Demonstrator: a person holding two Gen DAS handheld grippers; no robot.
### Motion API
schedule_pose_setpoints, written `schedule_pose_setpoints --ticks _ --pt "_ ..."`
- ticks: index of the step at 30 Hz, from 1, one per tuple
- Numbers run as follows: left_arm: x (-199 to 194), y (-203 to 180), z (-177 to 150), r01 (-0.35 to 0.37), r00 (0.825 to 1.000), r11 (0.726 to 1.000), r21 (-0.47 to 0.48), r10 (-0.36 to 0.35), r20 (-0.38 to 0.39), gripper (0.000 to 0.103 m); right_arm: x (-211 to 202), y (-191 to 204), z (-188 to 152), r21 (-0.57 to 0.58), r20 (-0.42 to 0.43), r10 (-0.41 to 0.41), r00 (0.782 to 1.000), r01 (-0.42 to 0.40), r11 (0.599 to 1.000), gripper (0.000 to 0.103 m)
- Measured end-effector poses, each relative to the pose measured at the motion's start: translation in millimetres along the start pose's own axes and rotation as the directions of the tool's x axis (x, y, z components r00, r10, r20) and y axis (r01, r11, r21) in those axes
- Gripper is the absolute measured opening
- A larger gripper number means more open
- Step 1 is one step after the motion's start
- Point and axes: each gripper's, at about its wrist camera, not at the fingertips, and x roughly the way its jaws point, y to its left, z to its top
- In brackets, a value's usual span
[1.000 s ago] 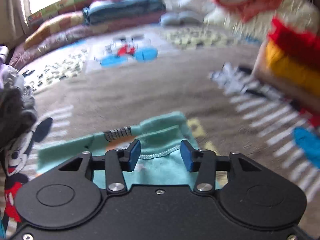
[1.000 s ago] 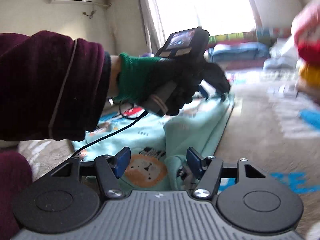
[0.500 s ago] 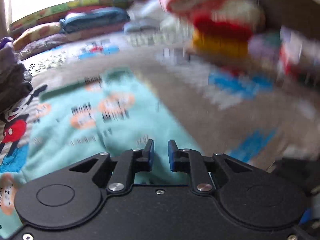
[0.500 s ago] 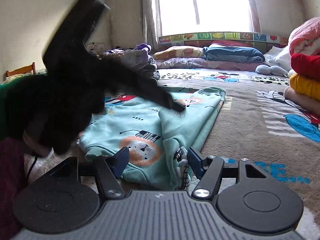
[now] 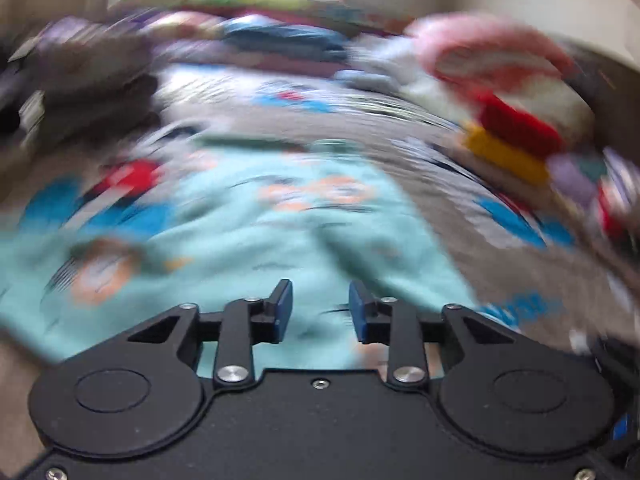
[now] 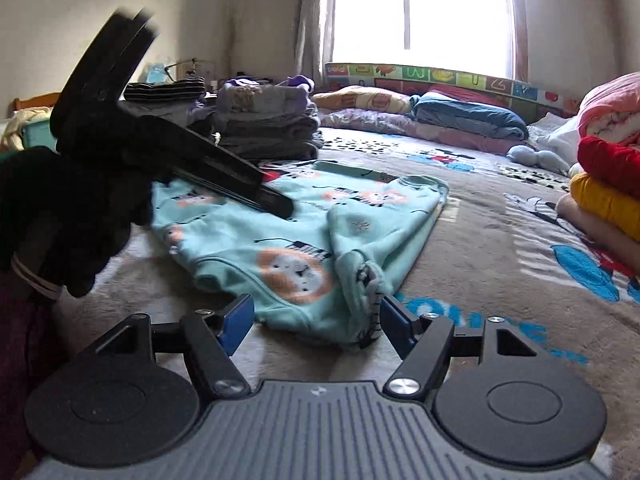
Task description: Fold clothes
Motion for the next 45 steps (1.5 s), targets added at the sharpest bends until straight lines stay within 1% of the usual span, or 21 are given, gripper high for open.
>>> schedule_pose_setpoints --ticks 1,2,4,7,10,12,14,17,20,24,26,27,29,33,34,36,37,40,41,43,45 --pt "-4 17 5 -0.024 1.0 0.997 -0.076 0.024 0.001 0.032 -2 2 1 -0.004 0.004 0.007 1.0 -0.007 1.0 0.07" --pt "-9 34 8 -0.032 0.999 0.989 -0.145 0.035 0.013 0.037 -6 5 2 -0.003 0.008 0.026 1.0 -0.026 1.0 0.07" --pt "-20 62 12 -0.056 0.997 0.966 -0.252 0.069 0.044 0.052 -12 9 3 0.009 0.015 0.078 0.997 -0.078 0.997 0.069" --pt "-33 99 9 -0.114 0.989 0.919 -0.377 0.14 0.041 0.052 -17 11 3 0.071 0.012 0.147 0.989 -0.147 0.987 0.069" --pt "-41 134 1 -0.138 0.984 0.852 -0.506 0.177 0.028 0.052 -19 4 4 0.168 0.027 0.184 0.983 -0.186 0.968 0.07" --pt "-48 156 -6 -0.152 0.98 0.798 -0.582 0.2 0.017 0.052 -17 -6 4 0.256 0.043 0.193 0.98 -0.198 0.946 0.07" --pt "-53 173 -12 -0.152 0.978 0.766 -0.624 0.207 0.016 0.052 -15 -17 2 0.337 0.059 0.193 0.979 -0.201 0.92 0.071" --pt "-54 194 -21 -0.073 0.987 0.705 -0.706 0.152 0.05 0.052 -10 -31 -3 0.427 0.067 0.189 0.98 -0.199 0.882 0.071" --pt "-51 207 -22 -0.019 0.987 0.66 -0.751 0.131 0.09 0.052 -7 -38 -8 0.471 0.068 0.181 0.981 -0.191 0.861 0.071" --pt "-39 228 -22 0.059 0.982 0.582 -0.811 0.112 0.153 0.051 -4 -39 -10 0.474 0.066 0.176 0.982 -0.186 0.86 0.071" --pt "-33 238 -22 0.093 0.978 0.536 -0.839 0.107 0.177 0.047 -4 -39 -11 0.471 0.06 0.176 0.983 -0.183 0.863 0.071" --pt "-30 243 -22 0.103 0.978 0.52 -0.848 0.105 0.182 0.045 -3 -39 -12 0.469 0.058 0.174 0.983 -0.18 0.865 0.071" --pt "-25 250 -21 0.115 0.977 0.499 -0.859 0.101 0.189 0.034 -3 -41 -13 0.466 0.056 0.167 0.984 -0.174 0.867 0.071" --pt "-13 263 -18 0.135 0.975 0.477 -0.868 0.093 0.203 0.029 -2 -40 -12 0.457 0.065 0.181 0.981 -0.19 0.869 0.071" --pt "-11 265 -17 0.14 0.974 0.477 -0.868 0.092 0.208 0.029 -2 -39 -12 0.451 0.069 0.189 0.98 -0.199 0.87 0.071" --pt "-9 263 -13 0.134 0.973 0.495 -0.858 0.099 0.209 0.025 -2 -35 -9 0.425 0.074 0.203 0.976 -0.215 0.879 0.071" --pt "-8 258 -9 0.122 0.973 0.529 -0.84 0.103 0.206 0.021 -3 -31 -7 0.409 0.078 0.212 0.974 -0.225 0.885 0.071" --pt "-8 235 8 0.083 0.975 0.647 -0.758 0.105 0.196 0.01 -2 -21 1 0.366 0.085 0.246 0.966 -0.26 0.894 0.07" --pt "-7 223 15 0.076 0.974 0.696 -0.714 0.1 0.202 0.01 -1 -18 4 0.365 0.087 0.259 0.962 -0.273 0.89 0.069" --pt "-7 193 30 0.064 0.974 0.799 -0.598 0.081 0.212 0.01 2 -11 9 0.363 0.092 0.285 0.954 -0.298 0.883 0.067" --pt "-7 155 44 0.036 0.973 0.903 -0.429 0.067 0.223 0.01 3 -7 14 0.378 0.11 0.306 0.946 -0.324 0.867 0.066"
